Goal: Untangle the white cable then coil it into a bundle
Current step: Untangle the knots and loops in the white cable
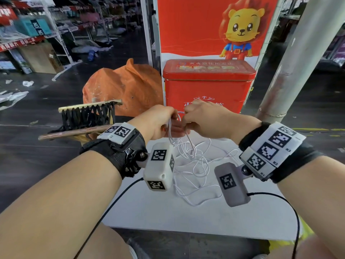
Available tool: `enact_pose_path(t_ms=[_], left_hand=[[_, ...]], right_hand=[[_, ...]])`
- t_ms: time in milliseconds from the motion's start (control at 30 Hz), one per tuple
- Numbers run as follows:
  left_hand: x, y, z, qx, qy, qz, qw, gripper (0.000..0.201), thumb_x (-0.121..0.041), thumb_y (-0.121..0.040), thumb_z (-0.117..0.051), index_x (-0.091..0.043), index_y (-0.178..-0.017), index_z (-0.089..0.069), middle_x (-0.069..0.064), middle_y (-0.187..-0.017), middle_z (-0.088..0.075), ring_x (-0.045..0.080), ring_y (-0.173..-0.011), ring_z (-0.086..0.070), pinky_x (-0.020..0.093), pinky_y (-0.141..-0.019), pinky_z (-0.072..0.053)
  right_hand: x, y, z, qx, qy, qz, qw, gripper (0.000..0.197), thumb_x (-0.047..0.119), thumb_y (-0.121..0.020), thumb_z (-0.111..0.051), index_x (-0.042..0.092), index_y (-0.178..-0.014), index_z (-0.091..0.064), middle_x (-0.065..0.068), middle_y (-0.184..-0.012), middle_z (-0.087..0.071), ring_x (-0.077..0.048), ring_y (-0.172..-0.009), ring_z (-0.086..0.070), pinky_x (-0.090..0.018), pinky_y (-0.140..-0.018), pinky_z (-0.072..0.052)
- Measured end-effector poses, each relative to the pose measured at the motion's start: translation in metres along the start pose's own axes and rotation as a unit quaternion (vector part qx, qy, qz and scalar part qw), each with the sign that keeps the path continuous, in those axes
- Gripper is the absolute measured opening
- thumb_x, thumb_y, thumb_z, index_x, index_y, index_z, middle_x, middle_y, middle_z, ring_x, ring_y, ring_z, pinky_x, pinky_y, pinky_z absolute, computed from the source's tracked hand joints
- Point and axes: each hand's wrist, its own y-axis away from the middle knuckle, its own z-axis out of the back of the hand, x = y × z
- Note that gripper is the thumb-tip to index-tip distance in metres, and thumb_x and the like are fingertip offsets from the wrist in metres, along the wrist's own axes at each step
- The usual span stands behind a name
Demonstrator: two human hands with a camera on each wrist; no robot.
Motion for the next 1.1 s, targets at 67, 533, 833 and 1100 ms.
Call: enact_pose_path(t_ms=[67, 533, 833, 1100], left_hand=[[0.002, 0.001, -0.004, 0.013, -0.019, -0.011, 1.0, 0.019, -0.003, -0.095, -0.037, -0.001, -0.082, -0.051, 0.017, -0.054, -0.064, 0.028, -0.048, -0.065, 0.043, -0.065, -0.057], [0.001, -0.01, -0.006, -0.004, 0.035, -0.07, 0.997, 0.027, -0.01, -0.098, -0.036, -0.008, -0.071, -0.041, 0.008, -0.058, -0.041, 0.007, -0.029, -0.023, 0.01, -0.032, -0.015], [0.002, -0.011, 0.021, -0.01, -0.002, -0.076, 0.997, 0.027, -0.008, -0.094, -0.037, -0.013, -0.068, -0.037, 0.005, -0.053, -0.041, 0.006, -0.033, -0.021, 0.014, -0.033, -0.013], [0.0, -0.006, 0.011, 0.067, -0.025, -0.048, 0.996, 0.029, -0.018, -0.1, -0.039, -0.013, -0.071, -0.042, -0.001, -0.043, -0.044, 0.005, -0.031, -0.023, 0.012, -0.032, -0.014]], right_hand=[[0.002, -0.001, -0.001, -0.003, -0.017, 0.008, 1.0, 0.021, 0.021, -0.094, -0.047, 0.025, -0.104, -0.065, 0.008, -0.089, -0.038, -0.019, -0.103, -0.042, -0.028, -0.078, -0.032], [0.0, -0.003, -0.01, -0.139, -0.357, -0.144, 0.912, 0.034, 0.018, -0.086, -0.067, 0.012, -0.116, -0.053, -0.006, -0.103, -0.053, -0.015, -0.07, -0.062, -0.029, -0.051, -0.058], [-0.031, 0.012, -0.003, -0.091, -0.236, -0.169, 0.953, 0.017, 0.02, -0.09, -0.061, 0.014, -0.1, -0.074, 0.002, -0.096, -0.069, -0.008, -0.082, -0.056, -0.019, -0.075, -0.041], [-0.023, 0.007, 0.0, -0.124, -0.248, -0.113, 0.954, 0.019, 0.033, -0.083, -0.068, 0.016, -0.09, -0.074, 0.008, -0.077, -0.055, -0.005, -0.073, -0.048, -0.02, -0.072, -0.041]])
